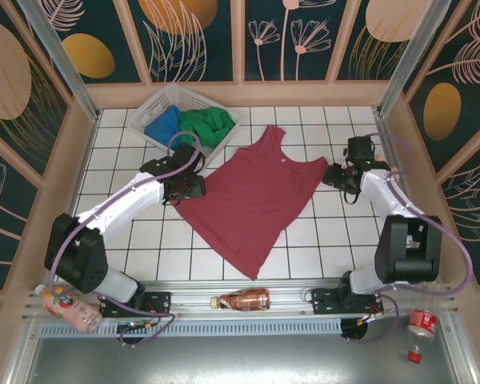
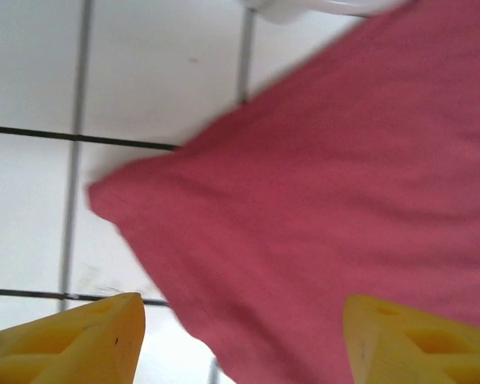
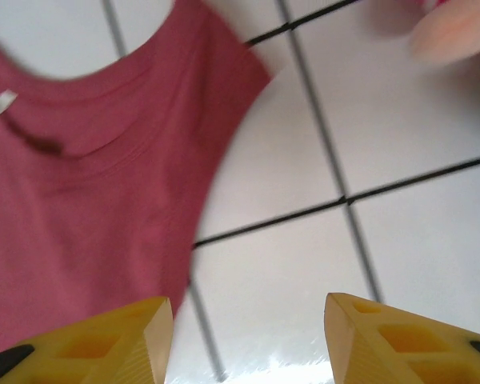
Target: Fold and stack the tank tops
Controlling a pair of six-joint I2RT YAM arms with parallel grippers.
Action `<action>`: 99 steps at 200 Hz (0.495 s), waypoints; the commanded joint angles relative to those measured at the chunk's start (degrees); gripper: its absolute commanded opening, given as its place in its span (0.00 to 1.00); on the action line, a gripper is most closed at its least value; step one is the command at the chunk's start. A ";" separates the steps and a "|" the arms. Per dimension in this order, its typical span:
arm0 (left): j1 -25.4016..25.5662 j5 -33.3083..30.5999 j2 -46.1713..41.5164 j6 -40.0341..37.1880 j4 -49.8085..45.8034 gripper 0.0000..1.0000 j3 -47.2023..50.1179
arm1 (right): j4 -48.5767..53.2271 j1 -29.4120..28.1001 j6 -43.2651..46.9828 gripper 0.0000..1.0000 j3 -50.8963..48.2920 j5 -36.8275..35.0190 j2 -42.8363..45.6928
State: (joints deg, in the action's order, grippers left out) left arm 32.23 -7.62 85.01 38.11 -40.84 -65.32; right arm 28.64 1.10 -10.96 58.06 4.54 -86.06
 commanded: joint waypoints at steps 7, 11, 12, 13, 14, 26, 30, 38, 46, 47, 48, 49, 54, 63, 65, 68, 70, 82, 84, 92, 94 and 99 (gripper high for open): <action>7.27 11.14 -1.84 6.35 4.62 0.67 4.36 | -5.11 2.70 5.51 0.51 5.26 1.79 -6.71; 8.31 11.87 -1.87 7.05 5.73 0.67 4.89 | -5.41 2.87 5.56 0.51 5.95 2.35 -7.68; 8.57 12.03 -1.87 7.19 5.97 0.67 5.04 | -5.50 2.92 5.65 0.50 6.35 2.63 -8.26; 8.82 12.15 -1.91 7.31 6.18 0.67 5.17 | -5.51 2.97 5.67 0.50 6.53 2.78 -8.47; 9.04 12.26 -1.93 7.54 6.41 0.67 5.23 | -5.51 2.97 5.67 0.50 6.53 2.78 -8.47; 11.95 13.38 -1.56 8.76 8.45 0.67 6.11 | -4.73 2.94 6.17 0.49 9.61 5.17 -11.48; 12.91 13.91 -1.35 9.21 9.00 0.67 6.31 | -4.39 2.77 6.13 0.48 10.29 6.16 -12.22; 15.01 14.59 -0.87 9.84 10.04 0.67 6.49 | -3.03 2.34 5.80 0.47 11.49 7.94 -13.65; 17.17 14.80 -0.21 10.26 10.75 0.67 6.59 | -1.76 1.60 5.67 0.47 11.97 8.71 -14.42; 17.52 14.81 -0.12 10.38 10.90 0.67 6.60 | -1.71 1.48 5.68 0.47 11.98 8.72 -14.45; 17.78 14.95 -0.07 10.44 11.02 0.67 6.65 | -1.60 1.37 5.68 0.47 11.89 8.73 -14.47; 18.00 14.97 0.00 10.51 11.07 0.67 6.72 | -1.59 1.23 5.69 0.47 11.85 8.73 -14.48; 19.17 15.50 0.41 11.12 11.77 0.67 7.01 | -1.41 0.65 5.58 0.47 11.38 8.59 -14.36; 21.18 16.54 0.99 12.55 13.68 0.67 7.78 | -1.48 -0.09 5.02 0.47 10.03 9.31 -13.80; 21.71 16.62 1.18 12.81 14.08 0.67 7.98 | -1.44 -0.24 4.93 0.47 9.74 9.52 -13.72; 22.46 16.66 1.27 13.32 14.62 0.67 8.20 | -1.29 -0.42 4.70 0.47 9.27 9.81 -13.53; 22.82 16.67 1.42 13.55 14.93 0.67 8.37 | -1.24 -0.58 4.54 0.47 9.06 10.04 -13.52; 25.36 16.86 2.27 14.81 16.51 0.67 9.04 | -0.75 -1.30 3.91 0.47 7.45 10.74 -12.84; 25.81 16.85 2.40 15.05 16.78 0.67 9.11 | -0.73 -1.42 3.81 0.47 7.12 10.86 -12.73; 27.36 16.56 3.00 15.65 17.62 0.67 9.24 | -0.53 -1.99 3.63 0.47 5.81 11.42 -12.02; 27.78 16.51 3.19 15.74 17.85 0.67 9.24 | -0.48 -2.12 3.57 0.47 5.56 11.56 -11.85; 28.72 16.48 3.52 16.19 18.74 0.66 9.25 | -0.26 -2.43 3.42 0.47 4.66 11.86 -11.36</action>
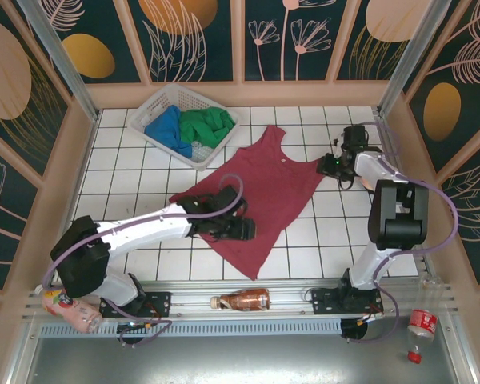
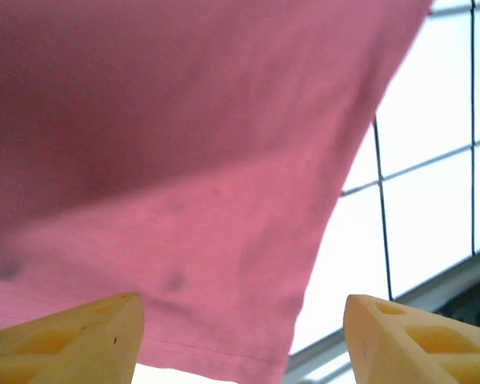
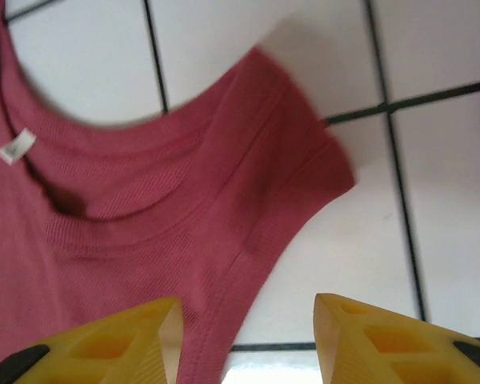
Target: Fold and stack the tank tops
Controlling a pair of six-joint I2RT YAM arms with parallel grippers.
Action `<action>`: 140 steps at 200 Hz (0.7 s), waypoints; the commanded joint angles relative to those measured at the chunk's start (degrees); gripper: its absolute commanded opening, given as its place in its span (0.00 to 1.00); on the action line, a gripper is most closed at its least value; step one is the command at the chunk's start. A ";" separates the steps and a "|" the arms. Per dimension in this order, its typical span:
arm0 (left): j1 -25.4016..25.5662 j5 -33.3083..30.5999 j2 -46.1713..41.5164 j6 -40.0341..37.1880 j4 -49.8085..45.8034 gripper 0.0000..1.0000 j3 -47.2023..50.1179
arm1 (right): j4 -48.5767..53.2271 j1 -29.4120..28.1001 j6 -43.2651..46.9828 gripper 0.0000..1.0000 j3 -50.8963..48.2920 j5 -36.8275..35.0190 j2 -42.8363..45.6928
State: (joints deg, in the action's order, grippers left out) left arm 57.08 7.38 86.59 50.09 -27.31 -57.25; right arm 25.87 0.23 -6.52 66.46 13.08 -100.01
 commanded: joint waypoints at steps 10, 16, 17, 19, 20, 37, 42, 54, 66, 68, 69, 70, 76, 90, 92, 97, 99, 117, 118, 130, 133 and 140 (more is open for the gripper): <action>5.64 1.86 2.93 5.39 7.41 0.66 1.18 | 2.90 -1.96 -1.20 0.47 -5.26 4.05 3.48; 6.83 1.85 3.71 5.69 8.51 0.65 1.18 | 2.92 -2.28 -1.52 0.47 -6.40 4.72 4.07; 7.09 1.85 3.82 5.75 8.68 0.64 1.18 | 2.95 -2.41 -1.66 0.47 -6.86 4.93 4.35; 7.50 1.74 4.13 5.80 8.92 0.64 1.18 | 2.89 -2.53 -1.78 0.47 -7.24 5.11 4.59; 7.69 1.71 4.30 5.85 9.02 0.64 1.18 | 2.88 -2.52 -1.85 0.47 -7.45 5.15 4.71; 10.88 1.13 6.96 5.77 9.11 0.60 0.47 | 3.01 -3.25 -1.78 0.47 -10.54 5.67 6.68; 11.60 0.91 7.58 5.76 8.76 0.59 0.12 | 2.96 -3.27 -1.81 0.48 -11.12 5.93 7.05; 12.94 0.25 8.77 5.83 7.23 0.57 -0.57 | 3.02 -3.22 -1.78 0.47 -12.58 6.76 8.11; 13.94 -1.02 10.06 5.50 4.60 0.55 -1.21 | 2.39 -3.30 -1.91 0.47 -13.76 6.70 9.05; 14.05 -1.26 10.37 5.40 4.03 0.54 -1.37 | 2.13 -3.26 -2.04 0.47 -14.07 6.76 9.23; 14.08 -1.37 10.45 5.35 3.76 0.54 -1.46 | 2.13 -3.26 -2.04 0.47 -14.07 6.76 9.23; 14.14 -1.48 10.58 5.23 3.54 0.53 -1.50 | 2.02 -3.24 -2.11 0.47 -14.16 6.77 9.31; 14.47 -2.10 11.23 4.82 2.25 0.51 -1.99 | 1.58 -3.24 -2.44 0.47 -14.58 7.28 9.58; 15.24 -2.62 11.24 4.84 1.86 0.46 -2.34 | 1.03 -3.63 -3.39 0.47 -15.06 8.66 9.87; 15.25 -2.67 11.30 4.91 1.90 0.46 -2.34 | 0.97 -3.83 -3.50 0.47 -15.04 8.71 9.98; 15.47 -2.79 11.25 5.15 2.12 0.45 -2.34 | 0.82 -4.19 -3.74 0.48 -15.15 8.55 10.15; 15.55 -2.91 12.47 5.23 2.14 0.45 -2.34 | 0.79 -4.23 -3.79 0.47 -15.18 8.50 10.17; 15.78 -4.20 14.52 4.17 0.51 0.44 -2.86 | 0.72 -4.97 -3.88 0.47 -15.57 8.41 10.38; 15.78 -4.25 14.55 4.16 0.50 0.44 -2.86 | 0.72 -4.97 -3.88 0.47 -15.57 8.41 10.38; 15.78 -4.51 15.54 3.97 0.43 0.41 -2.69 | 0.77 -5.15 -3.90 0.47 -16.15 8.63 10.51; 15.85 -4.67 15.78 3.98 0.22 0.40 -2.69 | 0.70 -5.09 -3.92 0.47 -16.41 8.58 10.61; 15.87 -5.16 16.48 4.03 -0.61 0.39 -2.73 | 0.26 -5.04 -3.90 0.47 -16.86 8.59 10.84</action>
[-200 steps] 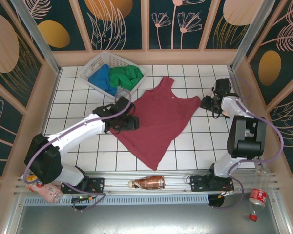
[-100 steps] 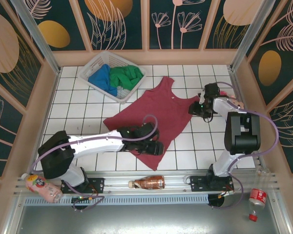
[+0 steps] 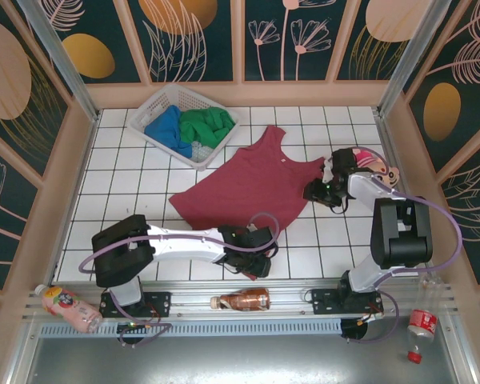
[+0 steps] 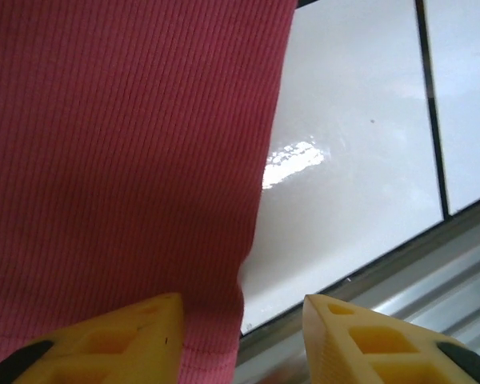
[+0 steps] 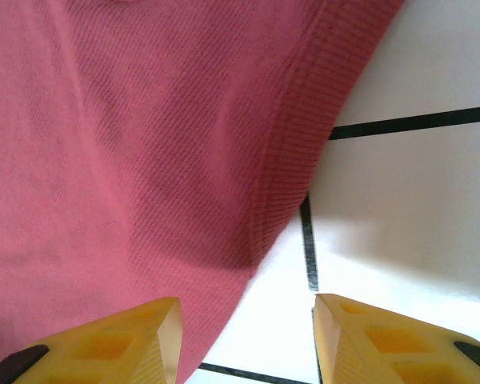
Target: Fold and stack the tank tops
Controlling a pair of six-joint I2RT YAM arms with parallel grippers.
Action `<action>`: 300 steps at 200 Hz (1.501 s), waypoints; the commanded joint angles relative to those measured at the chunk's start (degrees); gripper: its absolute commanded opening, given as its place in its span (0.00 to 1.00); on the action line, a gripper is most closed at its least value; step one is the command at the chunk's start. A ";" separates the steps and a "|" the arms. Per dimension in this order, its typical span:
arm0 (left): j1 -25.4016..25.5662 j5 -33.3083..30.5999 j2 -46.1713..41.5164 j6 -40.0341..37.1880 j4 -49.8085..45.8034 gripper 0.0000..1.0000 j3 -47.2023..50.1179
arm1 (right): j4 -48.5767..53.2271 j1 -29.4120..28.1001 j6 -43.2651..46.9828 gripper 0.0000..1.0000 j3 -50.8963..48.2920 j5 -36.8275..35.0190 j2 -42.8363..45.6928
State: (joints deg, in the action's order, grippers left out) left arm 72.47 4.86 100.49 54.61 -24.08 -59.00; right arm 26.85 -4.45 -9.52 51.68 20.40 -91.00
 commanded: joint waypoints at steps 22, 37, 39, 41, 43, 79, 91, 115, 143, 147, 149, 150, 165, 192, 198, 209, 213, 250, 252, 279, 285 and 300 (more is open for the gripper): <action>0.72 -3.96 4.40 -1.02 -6.94 0.34 -1.59 | -1.86 -0.23 -1.22 0.47 -1.91 1.78 1.11; 0.74 -5.06 5.47 -1.61 -9.83 0.28 -2.44 | -2.71 -0.33 -1.35 0.46 -1.59 1.63 -0.03; 0.75 -5.22 5.65 -1.79 -10.26 0.28 -2.54 | -2.80 -0.31 -1.35 0.46 -1.61 1.58 -0.14; 0.75 -5.39 5.85 -1.92 -10.66 0.27 -2.70 | -2.91 -0.37 -1.31 0.45 -1.52 1.57 -0.18; 0.75 -5.54 6.01 -2.02 -11.06 0.27 -2.87 | -2.98 -0.32 -1.32 0.45 -1.50 1.64 -0.28; 0.75 -7.81 6.47 -2.84 -15.35 0.15 -6.12 | -4.63 -0.99 -2.13 0.41 -2.15 3.37 -1.04; 0.75 -8.54 6.63 -2.90 -16.78 0.09 -7.60 | -5.42 -0.94 -2.31 0.37 -2.24 3.86 -1.97; 0.75 -9.87 6.87 -3.08 -19.23 0.00 -10.10 | -6.37 -1.42 -2.57 0.31 -1.73 4.91 -3.76; 0.66 -10.19 5.93 -3.28 -21.04 0.00 -12.22 | -4.77 -1.67 -0.93 0.22 -0.04 2.99 -5.05; 0.66 -10.07 5.74 -3.28 -20.97 0.00 -12.40 | -4.51 -1.67 -0.85 0.19 0.26 2.54 -4.89; 0.64 -9.95 5.57 -3.24 -21.00 0.00 -12.44 | -4.46 -1.65 -0.74 0.17 0.26 2.34 -4.89; 0.60 -9.91 5.54 -3.22 -20.92 0.00 -12.49 | -4.40 -1.63 -0.71 0.17 0.31 2.26 -4.84; 0.17 -9.26 4.61 -3.17 -20.80 0.00 -13.04 | -3.71 -1.62 -0.71 0.08 1.18 1.92 -4.70; -2.29 -9.04 2.31 -3.17 -20.98 0.00 -13.14 | -1.59 -2.26 -1.33 0.00 4.61 1.32 -4.80; -3.07 -9.14 1.72 -3.25 -20.80 0.00 -13.08 | -1.04 -2.51 -1.39 0.00 5.39 1.12 -5.08; -4.27 -9.11 0.87 -3.77 -20.67 0.00 -12.83 | -0.63 -2.83 -1.86 0.00 6.78 1.52 -5.81; -4.69 -9.02 0.66 -4.03 -20.55 0.00 -12.73 | -0.92 -2.96 -2.11 0.00 7.06 1.79 -5.97; -7.70 -7.51 -1.47 -5.03 -18.87 0.00 -11.84 | -0.08 -5.14 -3.87 0.00 11.34 1.69 -8.52; -7.87 -7.50 -1.55 -5.04 -18.89 0.00 -11.84 | 0.14 -5.36 -3.96 0.00 11.83 1.58 -8.80; -10.20 -7.39 -1.96 -6.02 -18.71 0.00 -10.64 | 0.82 -7.29 -5.07 0.01 15.27 1.50 -11.39; -10.60 -7.41 -1.90 -6.40 -18.77 0.00 -10.37 | 0.92 -7.76 -5.15 0.01 15.81 1.53 -12.17; -11.65 -7.75 -1.96 -6.80 -18.60 0.00 -9.59 | 0.03 -8.87 -5.63 0.03 17.21 1.46 -14.39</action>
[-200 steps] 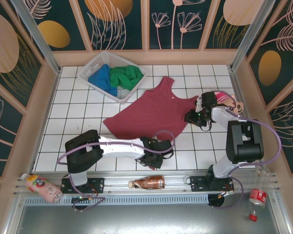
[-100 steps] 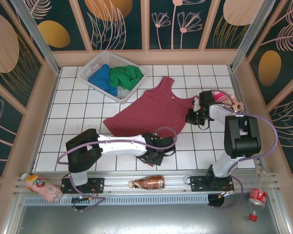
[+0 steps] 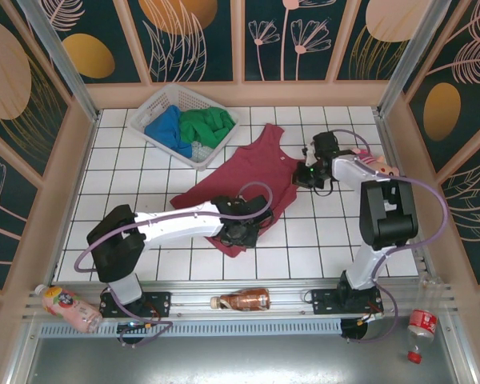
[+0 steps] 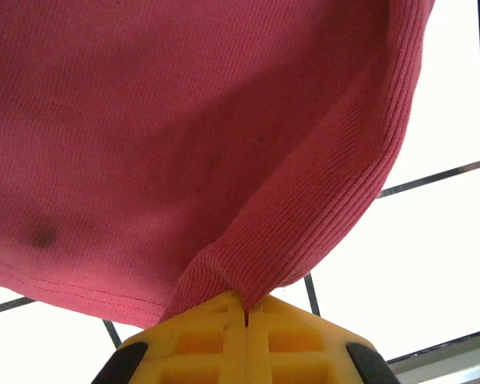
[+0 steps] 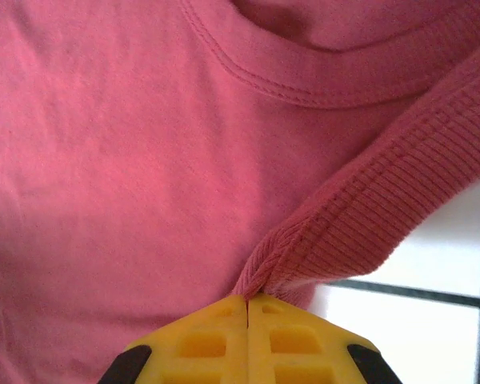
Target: Fold and stack the tank tops
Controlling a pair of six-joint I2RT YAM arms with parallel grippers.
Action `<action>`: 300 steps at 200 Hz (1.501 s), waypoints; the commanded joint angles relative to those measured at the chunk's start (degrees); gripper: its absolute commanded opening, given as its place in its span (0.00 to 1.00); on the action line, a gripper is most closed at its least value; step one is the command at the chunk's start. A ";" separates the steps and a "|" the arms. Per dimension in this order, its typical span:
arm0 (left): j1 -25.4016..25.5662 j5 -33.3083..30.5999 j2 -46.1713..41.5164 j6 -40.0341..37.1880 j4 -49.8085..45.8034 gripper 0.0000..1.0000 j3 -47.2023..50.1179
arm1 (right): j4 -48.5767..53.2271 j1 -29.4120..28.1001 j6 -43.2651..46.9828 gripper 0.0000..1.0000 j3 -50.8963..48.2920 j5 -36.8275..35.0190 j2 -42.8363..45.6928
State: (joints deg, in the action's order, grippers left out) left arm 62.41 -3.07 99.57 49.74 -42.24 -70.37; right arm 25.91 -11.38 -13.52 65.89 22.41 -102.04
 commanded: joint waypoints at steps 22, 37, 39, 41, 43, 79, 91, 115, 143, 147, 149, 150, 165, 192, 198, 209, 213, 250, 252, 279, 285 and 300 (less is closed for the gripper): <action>-2.85 -0.14 -2.79 -1.98 0.42 0.00 3.40 | 0.49 -3.31 -1.24 0.07 5.70 -1.43 -6.84; -3.71 -0.50 -2.63 -1.88 0.98 0.00 4.75 | 0.64 -3.83 -0.91 0.11 7.42 -1.54 -8.29; -3.75 -0.52 -2.65 -1.78 1.03 0.00 4.94 | 0.59 -3.90 -0.90 0.11 7.61 -1.44 -8.31; -3.89 -0.53 -2.63 -1.78 1.15 0.00 5.14 | 0.51 -3.84 -0.90 0.13 7.80 -1.34 -8.28; -3.95 -0.49 -2.56 -1.82 1.29 0.00 5.33 | 0.52 -3.88 -0.90 0.13 7.87 -1.28 -8.27; -5.15 -0.09 -2.31 -1.51 3.53 0.00 7.91 | 1.76 -1.48 0.22 0.30 5.73 -2.34 -2.06; -5.43 0.00 -2.11 -1.64 3.86 0.00 8.35 | 1.75 0.02 0.09 0.33 3.25 -1.75 0.54; -6.23 0.43 -2.29 -1.74 4.48 0.00 9.07 | 2.57 1.22 0.44 0.34 -1.54 -0.71 3.84; -6.69 0.36 -2.19 -2.53 3.76 0.00 8.06 | 1.27 0.39 -0.56 0.36 -6.57 0.67 4.58; -6.81 0.27 -2.26 -2.58 3.57 0.00 7.98 | 1.05 0.42 -0.56 0.37 -7.13 0.57 4.59; -6.83 0.28 -2.27 -2.57 3.50 0.00 7.97 | 0.91 0.46 -0.55 0.37 -7.34 0.49 4.64; -6.85 0.27 -2.32 -2.60 3.45 0.00 7.97 | 0.91 0.46 -0.55 0.37 -7.34 0.49 4.64; -6.89 0.68 -2.54 -2.58 3.61 0.00 8.05 | -0.16 0.88 -0.67 0.39 -8.37 1.06 3.98; -6.95 0.92 -2.26 -2.88 3.48 0.00 7.81 | -2.45 0.03 -2.36 0.42 -8.39 3.32 2.56; -6.95 0.87 -2.18 -2.96 3.40 0.00 7.63 | -2.96 -0.10 -2.56 0.42 -8.36 3.76 2.26; -6.95 0.87 -2.01 -3.10 3.31 0.00 7.31 | -4.18 0.03 -3.25 0.42 -8.53 4.39 1.99; -6.95 0.82 -2.03 -3.13 3.25 0.00 7.27 | -4.50 -0.01 -3.41 0.42 -8.53 4.39 1.87; -7.03 0.87 -1.74 -3.50 3.25 0.00 7.26 | -5.00 0.60 -3.22 0.35 -8.22 4.35 0.09; -7.04 0.87 -1.75 -3.55 3.29 0.00 7.20 | -5.04 0.58 -3.20 0.34 -8.23 4.37 0.09; -7.03 1.02 -1.71 -3.59 2.99 0.00 6.58 | -5.97 1.26 -2.93 0.17 -7.62 4.66 0.16; -7.08 1.34 -1.74 -3.63 3.08 0.00 6.43 | -6.52 1.61 -2.90 0.13 -7.84 4.79 0.22; -7.03 2.65 -1.74 -3.59 2.97 0.00 6.06 | -7.68 2.57 -3.03 0.03 -8.14 4.84 0.60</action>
State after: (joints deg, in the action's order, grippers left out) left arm 55.77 -1.96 98.28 46.92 -38.17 -62.46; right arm 20.80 -10.31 -16.62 57.47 26.33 -101.32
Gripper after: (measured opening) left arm 0.064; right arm 0.088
